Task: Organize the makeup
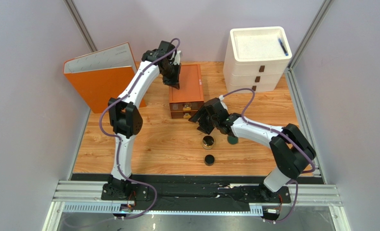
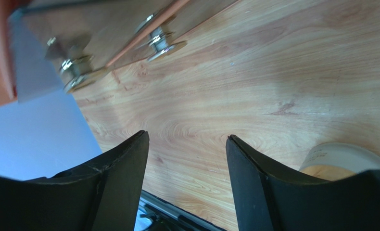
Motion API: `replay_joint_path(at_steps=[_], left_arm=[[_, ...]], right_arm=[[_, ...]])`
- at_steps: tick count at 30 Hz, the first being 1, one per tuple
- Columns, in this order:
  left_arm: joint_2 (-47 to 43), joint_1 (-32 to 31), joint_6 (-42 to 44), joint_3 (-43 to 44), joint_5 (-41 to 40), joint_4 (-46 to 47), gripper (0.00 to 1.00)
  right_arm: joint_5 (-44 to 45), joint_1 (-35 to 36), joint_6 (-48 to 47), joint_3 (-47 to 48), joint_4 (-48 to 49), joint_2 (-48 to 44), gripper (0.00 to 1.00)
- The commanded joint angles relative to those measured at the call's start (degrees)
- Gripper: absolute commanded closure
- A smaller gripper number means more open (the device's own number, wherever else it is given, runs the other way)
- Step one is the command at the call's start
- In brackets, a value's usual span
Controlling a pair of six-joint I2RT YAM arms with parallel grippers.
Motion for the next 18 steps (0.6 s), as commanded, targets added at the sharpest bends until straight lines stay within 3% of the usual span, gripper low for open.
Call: replay_joint_path(at_steps=[1, 9, 18], left_arm=[[0.42, 0.73, -1.65, 3.48, 1.96, -0.68, 1.00], [0.77, 0.73, -1.12, 2.77, 2.31, -1.21, 1.00], [-0.28, 0.73, -0.86, 1.19, 3.37, -1.04, 1.00]], right_arm=[[-3.12, -1.96, 10.39, -2.13, 9.50, 2.45, 0.36], [-6.81, -3.02, 19.28, -5.64, 23.64, 8.86, 0.37], [-7.08, -3.20, 24.29, -6.52, 30.86, 12.82, 0.37]])
